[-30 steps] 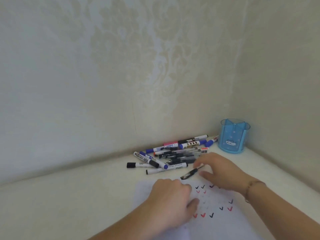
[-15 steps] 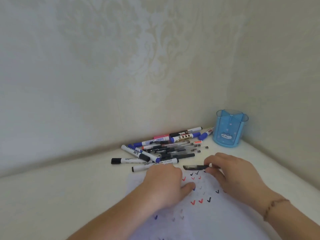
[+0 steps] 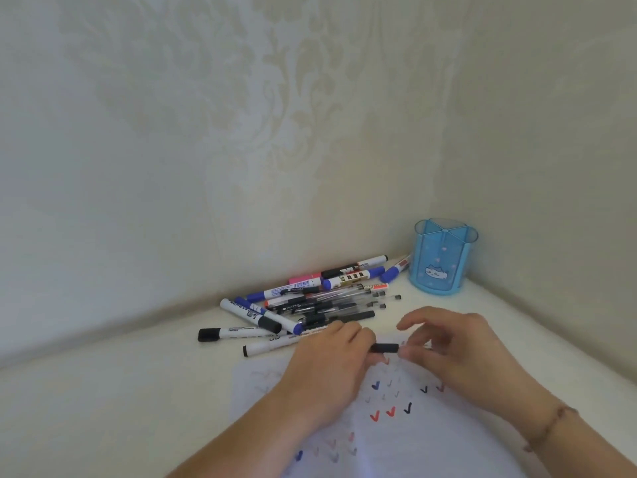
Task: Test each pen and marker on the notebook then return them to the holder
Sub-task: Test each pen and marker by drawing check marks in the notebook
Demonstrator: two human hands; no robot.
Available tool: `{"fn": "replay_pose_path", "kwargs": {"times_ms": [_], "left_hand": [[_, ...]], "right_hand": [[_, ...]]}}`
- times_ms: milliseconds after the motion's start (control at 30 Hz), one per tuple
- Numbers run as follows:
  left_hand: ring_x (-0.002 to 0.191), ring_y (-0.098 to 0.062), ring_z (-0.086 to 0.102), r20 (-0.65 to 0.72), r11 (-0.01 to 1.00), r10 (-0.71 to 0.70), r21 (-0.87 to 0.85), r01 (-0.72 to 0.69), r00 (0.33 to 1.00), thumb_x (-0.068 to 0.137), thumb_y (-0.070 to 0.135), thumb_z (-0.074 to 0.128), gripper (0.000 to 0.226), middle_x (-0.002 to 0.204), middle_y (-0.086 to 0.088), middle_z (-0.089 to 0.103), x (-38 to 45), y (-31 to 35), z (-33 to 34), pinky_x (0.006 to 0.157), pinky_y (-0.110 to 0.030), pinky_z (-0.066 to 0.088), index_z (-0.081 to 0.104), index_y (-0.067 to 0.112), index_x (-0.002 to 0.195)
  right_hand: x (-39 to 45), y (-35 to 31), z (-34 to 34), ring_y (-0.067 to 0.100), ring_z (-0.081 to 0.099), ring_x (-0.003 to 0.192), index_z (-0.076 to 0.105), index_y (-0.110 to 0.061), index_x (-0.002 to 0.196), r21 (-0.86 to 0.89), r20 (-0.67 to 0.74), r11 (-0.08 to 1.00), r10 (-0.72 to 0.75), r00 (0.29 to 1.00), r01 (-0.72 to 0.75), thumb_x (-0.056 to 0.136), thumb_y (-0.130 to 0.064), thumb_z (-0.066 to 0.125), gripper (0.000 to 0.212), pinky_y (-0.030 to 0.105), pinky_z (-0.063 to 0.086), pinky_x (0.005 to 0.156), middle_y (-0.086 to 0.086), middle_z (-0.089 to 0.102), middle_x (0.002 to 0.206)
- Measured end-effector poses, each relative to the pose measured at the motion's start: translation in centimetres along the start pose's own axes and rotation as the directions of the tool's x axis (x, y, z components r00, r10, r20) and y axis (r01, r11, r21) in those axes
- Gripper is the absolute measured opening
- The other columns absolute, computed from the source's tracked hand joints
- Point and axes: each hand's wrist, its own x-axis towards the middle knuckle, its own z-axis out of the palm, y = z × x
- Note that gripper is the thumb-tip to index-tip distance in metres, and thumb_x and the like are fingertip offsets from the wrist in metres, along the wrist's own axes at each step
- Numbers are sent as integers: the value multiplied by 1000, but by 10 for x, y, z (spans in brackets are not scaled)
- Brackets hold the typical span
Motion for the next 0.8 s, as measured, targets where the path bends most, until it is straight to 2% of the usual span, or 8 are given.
{"fn": "replay_pose_path", "kwargs": {"times_ms": [67,133,167,233,367,533,667,800], "left_hand": [[88,-12,56,-83,987,-45,-159,31,995,97,45,23,46,101,6,60,-2,-6,2,68,-26,44,59,18,108],[85,-15,59,-167,974,-46,-227,7,985,98,36,32,36,98,2,63,-3,-8,4,69,-29,51,59,15,109],[83,-16,59,-186,972,-13,-232,-31,982,98,31,35,30,97,0,63,-4,-5,5,68,-29,51,57,16,110],[74,-16,56,-175,956,61,-274,-108,983,98,26,38,18,88,1,62,-6,5,4,61,-31,48,53,20,105],[61,-18,55,-112,918,112,-368,-146,987,101,31,38,19,74,3,64,-12,5,2,54,-37,44,55,23,99],[49,-5,40,-125,905,129,-391,-168,984,100,41,46,21,58,5,57,-16,-1,-2,48,-18,33,63,31,108],[49,-16,40,-95,781,-55,-625,-16,994,96,40,35,25,54,-2,43,-20,-10,-5,50,-34,35,52,29,110],[58,-30,42,-173,719,-265,-691,74,949,97,34,31,21,67,-8,47,-18,-17,2,59,-50,43,50,31,105]], "right_hand": [[-1,0,-6,18,49,46,70,-25,88,505,-21,861,91,996,-67,60,-42,86,37,28,47,51,2,72,67],[-4,3,-2,23,48,42,70,-15,86,737,19,672,82,996,-70,57,-44,89,45,28,46,46,13,64,60],[-5,0,4,23,48,42,69,-15,82,763,36,644,37,999,-51,64,-38,86,34,27,45,46,13,60,57],[-5,-8,18,21,48,41,63,-20,71,716,49,698,-30,998,-14,77,-25,73,12,24,42,45,12,58,53],[-10,-11,28,19,45,40,51,-27,60,675,78,737,-41,996,-22,85,-22,67,30,23,37,43,10,56,49],[-20,-15,22,16,49,48,51,-27,61,629,93,777,-77,993,1,82,-17,69,29,25,40,50,6,59,53],[-29,-24,14,23,53,47,60,-17,67,683,73,730,-40,997,-21,82,-14,69,17,28,45,47,14,60,53],[-35,-22,32,21,46,41,50,-7,54,579,79,806,97,992,-125,81,-2,72,36,24,36,42,23,54,46]]}}
